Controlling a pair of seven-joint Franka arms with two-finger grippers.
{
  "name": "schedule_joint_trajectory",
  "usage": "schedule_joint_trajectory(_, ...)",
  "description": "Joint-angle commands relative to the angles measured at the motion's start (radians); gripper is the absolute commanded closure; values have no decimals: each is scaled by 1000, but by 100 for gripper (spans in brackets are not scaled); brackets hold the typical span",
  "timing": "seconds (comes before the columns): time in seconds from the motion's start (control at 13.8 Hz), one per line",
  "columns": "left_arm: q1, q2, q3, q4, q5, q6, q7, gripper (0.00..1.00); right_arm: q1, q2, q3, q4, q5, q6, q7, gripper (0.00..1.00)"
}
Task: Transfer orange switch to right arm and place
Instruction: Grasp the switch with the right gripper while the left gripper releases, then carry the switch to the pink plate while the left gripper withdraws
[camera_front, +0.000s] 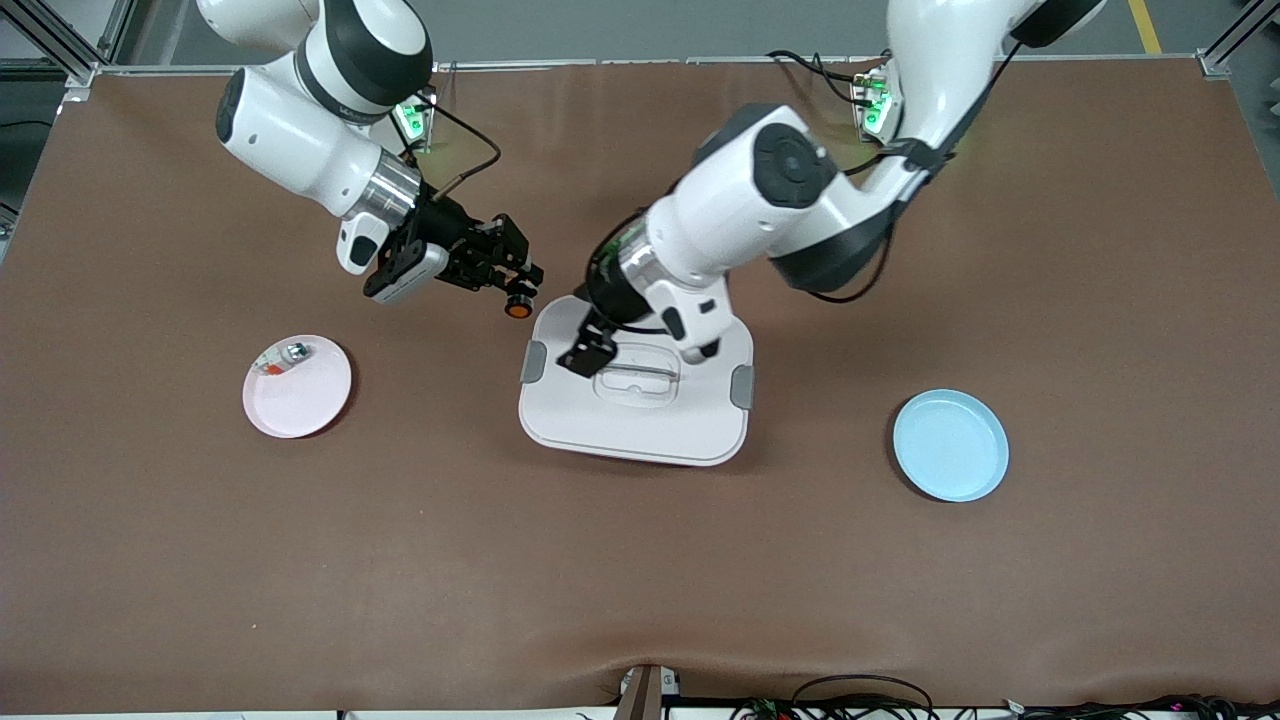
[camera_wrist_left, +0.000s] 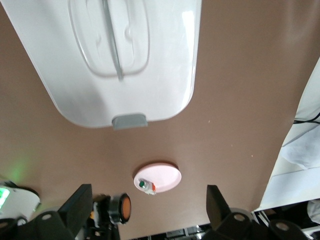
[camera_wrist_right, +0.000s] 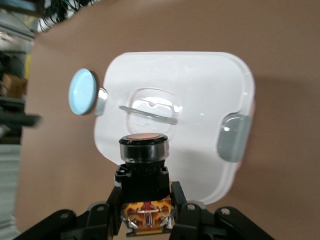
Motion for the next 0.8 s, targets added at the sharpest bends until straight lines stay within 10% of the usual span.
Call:
schedule_joint_trajectory(0.0, 60, -76, 5, -11, 26, -105, 96, 0, -90, -8, 1, -1, -172, -99, -145, 100)
schedule_joint_trajectory(0.73, 239, -175, 5, -17, 366, -450, 743, 0, -376, 33, 1, -4, -605, -234, -755, 100)
